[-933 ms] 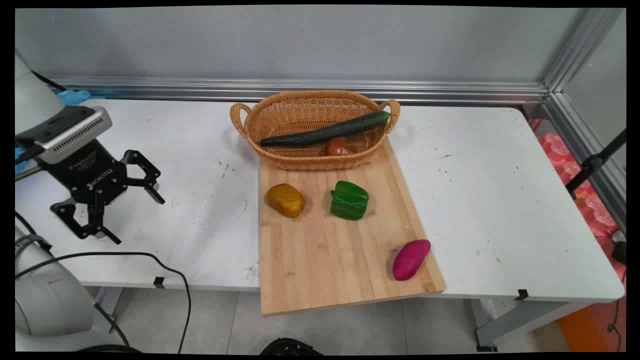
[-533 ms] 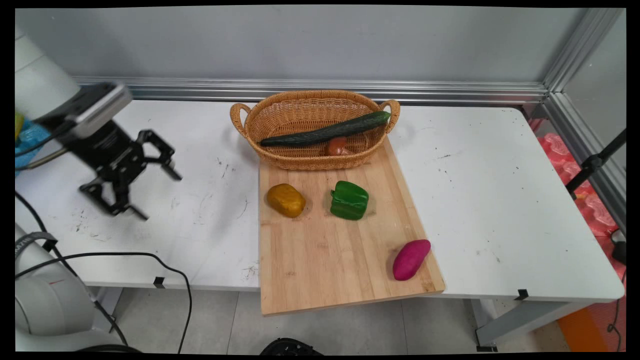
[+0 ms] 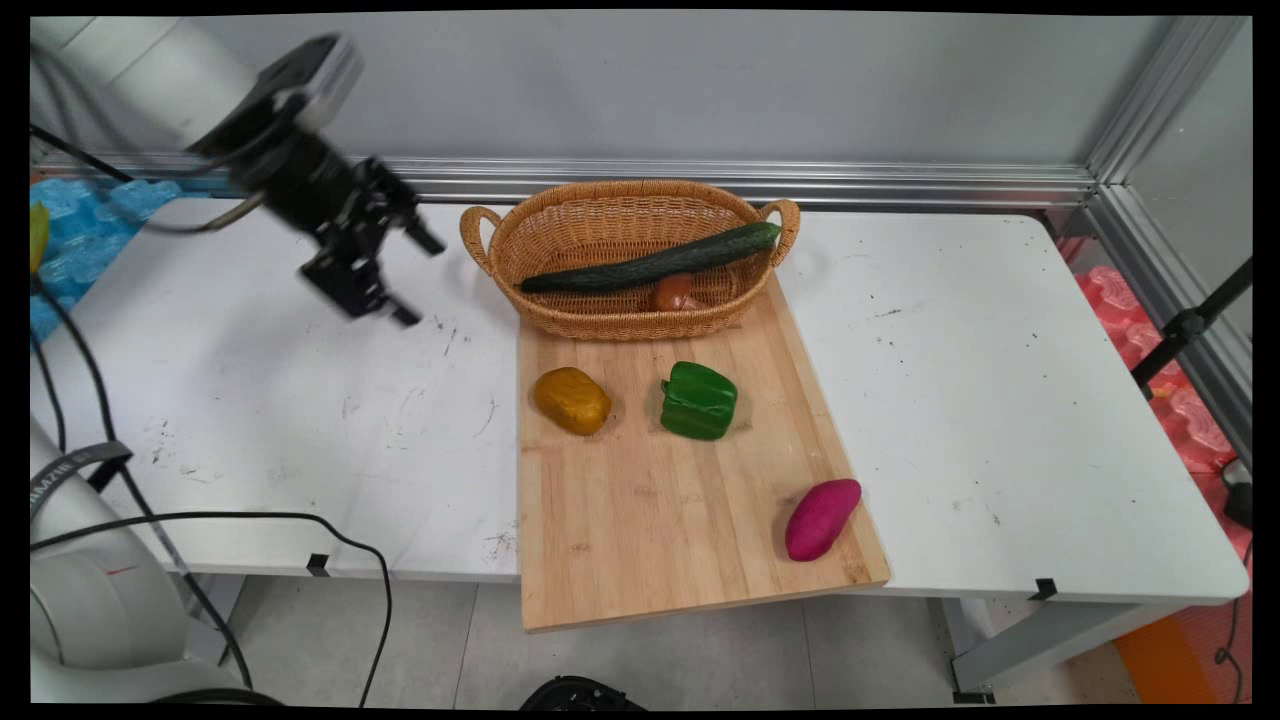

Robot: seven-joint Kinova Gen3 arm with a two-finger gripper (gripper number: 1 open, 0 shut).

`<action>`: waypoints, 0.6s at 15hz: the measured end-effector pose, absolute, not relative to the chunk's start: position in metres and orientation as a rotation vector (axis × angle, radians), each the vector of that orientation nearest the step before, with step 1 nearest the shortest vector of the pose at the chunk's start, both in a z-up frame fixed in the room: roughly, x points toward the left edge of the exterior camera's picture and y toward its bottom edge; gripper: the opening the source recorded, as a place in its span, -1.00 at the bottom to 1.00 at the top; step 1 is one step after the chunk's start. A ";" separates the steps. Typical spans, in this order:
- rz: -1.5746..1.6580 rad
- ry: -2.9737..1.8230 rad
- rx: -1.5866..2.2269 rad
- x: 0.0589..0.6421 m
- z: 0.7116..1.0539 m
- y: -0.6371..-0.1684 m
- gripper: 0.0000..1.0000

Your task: Pick up the cucumber from the vegetable basket

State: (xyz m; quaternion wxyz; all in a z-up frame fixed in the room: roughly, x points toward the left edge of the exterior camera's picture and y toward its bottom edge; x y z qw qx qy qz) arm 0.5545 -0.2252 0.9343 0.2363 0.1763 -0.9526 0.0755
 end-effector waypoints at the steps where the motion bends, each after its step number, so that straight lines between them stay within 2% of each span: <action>1: 0.220 -2.596 0.516 0.552 0.936 -0.235 1.00; 9: 0.311 -2.521 0.664 0.526 0.933 -0.332 1.00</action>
